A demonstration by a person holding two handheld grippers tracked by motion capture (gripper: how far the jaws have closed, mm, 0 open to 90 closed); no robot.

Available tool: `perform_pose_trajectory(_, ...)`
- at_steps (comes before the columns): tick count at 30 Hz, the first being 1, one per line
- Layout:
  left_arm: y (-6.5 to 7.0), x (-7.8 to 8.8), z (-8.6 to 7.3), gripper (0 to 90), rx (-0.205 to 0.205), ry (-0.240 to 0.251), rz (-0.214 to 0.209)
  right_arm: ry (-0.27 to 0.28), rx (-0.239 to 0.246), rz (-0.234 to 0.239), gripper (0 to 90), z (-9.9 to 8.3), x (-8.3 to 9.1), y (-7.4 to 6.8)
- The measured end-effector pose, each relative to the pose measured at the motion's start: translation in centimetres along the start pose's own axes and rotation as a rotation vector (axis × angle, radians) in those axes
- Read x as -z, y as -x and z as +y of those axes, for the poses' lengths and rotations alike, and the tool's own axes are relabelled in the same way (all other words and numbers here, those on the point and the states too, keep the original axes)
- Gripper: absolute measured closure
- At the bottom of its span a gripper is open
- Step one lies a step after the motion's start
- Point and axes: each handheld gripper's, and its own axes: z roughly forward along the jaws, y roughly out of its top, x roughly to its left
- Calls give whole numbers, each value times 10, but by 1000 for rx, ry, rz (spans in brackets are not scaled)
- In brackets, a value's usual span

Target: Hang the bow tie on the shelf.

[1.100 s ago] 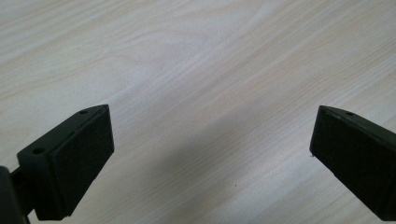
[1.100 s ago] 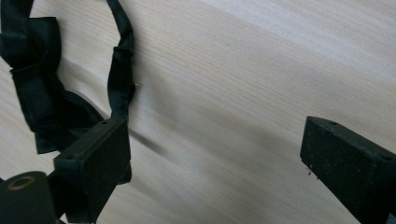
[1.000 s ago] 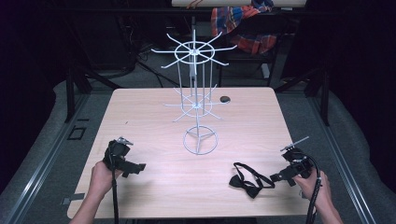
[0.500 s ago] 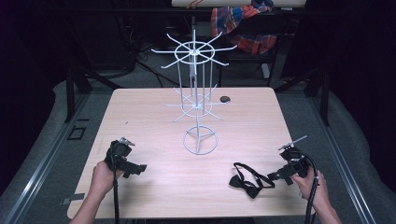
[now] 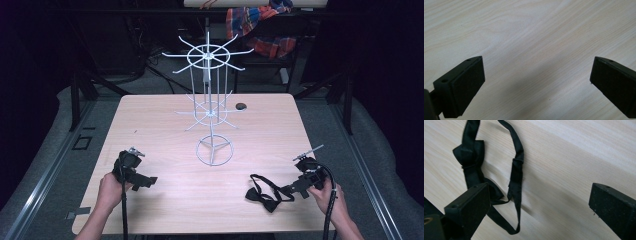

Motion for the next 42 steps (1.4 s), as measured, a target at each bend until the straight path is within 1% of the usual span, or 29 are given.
perform_pose_trajectory(2, -1, 0, 0, 0, 7, -2, 2, -40, 47, -5, 14, 3, 4, -3)
perform_pose_trajectory(3, -1, 0, 0, 0, 9, -2, 2, -5, 18, -9, 5, 2, 2, -7)
perform_pose_trajectory(4, -2, -1, 0, 0, 6, -6, 2, -8, 16, 2, 0, 3, 1, -8)
perform_pose_trajectory(6, -2, -1, 0, 0, 6, -9, -2, -37, 49, 15, 0, 5, 0, -9)
perform_pose_trajectory(7, -1, -1, 0, 0, 0, -10, -3, -37, 44, 15, 0, 6, -1, -10)
perform_pose_trajectory(8, -1, -1, 1, 0, -3, -15, -2, 8, 16, 9, 0, 5, -6, -13)
perform_pose_trajectory(9, -1, -2, 1, 0, -4, -19, -1, -80, 98, -6, 0, 11, 0, -10)
perform_pose_trajectory(10, -1, -2, 0, 0, -2, -20, 1, 41, 7, 4, 0, 7, -8, -17)
perform_pose_trajectory(11, -1, -2, 0, 0, -2, -20, 2, -5, 68, -27, 11, 14, -4, -17)
perform_pose_trajectory(12, -1, -2, 0, 0, 0, -20, 2, -5, 68, -27, 11, 14, -4, -17)
perform_pose_trajectory(13, -2, -2, 0, 0, 3, -19, 3, 37, 63, -26, 57, 17, -7, -21)
perform_pose_trajectory(14, -2, -2, 0, 0, 4, -18, 5, 15, 82, -41, 96, 19, -7, -21)
perform_pose_trajectory(16, -2, -1, 0, 0, 7, -18, 5, 12, 93, -44, 134, 20, -9, -22)
perform_pose_trajectory(17, -2, -1, 0, 0, 6, -18, 7, 8, 85, -44, 152, 20, -11, -23)
perform_pose_trajectory(18, -2, -1, 0, 0, 4, -20, 5, -30, 92, -59, 169, 21, -12, -23)
perform_pose_trajectory(20, -2, -1, -1, 0, 4, -17, 9, -40, 97, -56, 273, 20, -16, -22)
perform_pose_trajectory(21, -2, -1, -1, 0, 5, -20, 9, -35, 90, -62, 271, 19, -18, -22)
perform_pose_trajectory(23, -2, -1, -1, 0, 6, -26, 11, -26, 70, -67, 360, 19, -20, -23)
perform_pose_trajectory(24, -2, -2, -1, 0, 7, -30, 12, -44, 85, -72, 371, 20, -19, -22)
perform_pose_trajectory(26, -3, -2, -1, 0, 8, -40, 11, -50, 104, -67, 474, 22, -20, -24)
perform_pose_trajectory(30, -2, -2, -2, 0, 6, -34, 15, -59, 152, -81, 589, 27, -26, -36)
perform_pose_trajectory(32, -2, -1, -3, 0, 6, -36, 11, -76, 181, -97, 628, 28, -29, -39)
perform_pose_trajectory(33, -3, 0, -4, 0, 6, -36, 11, -67, 174, -97, 646, 28, -31, -41)
perform_pose_trajectory(34, -3, 0, -4, 0, 6, -34, 13, -91, 189, -107, 653, 29, -31, -40)
perform_pose_trajectory(35, -4, 0, -4, 0, 12, -32, 16, -72, 167, -95, 665, 28, -33, -41)
perform_pose_trajectory(38, -7, -1, -4, 0, 21, -35, 16, -103, 184, -107, 696, 30, -35, -42)
perform_pose_trajectory(39, -6, -1, -3, 0, 16, -36, 14, -96, 180, -115, 708, 28, -38, -43)
perform_pose_trajectory(41, -2, 0, -1, 0, -8, -32, 16, -147, 200, -145, 708, 28, -39, -41)
perform_pose_trajectory(42, -2, 0, -1, 0, -8, -32, 16, -147, 200, -145, 708, 28, -39, -41)
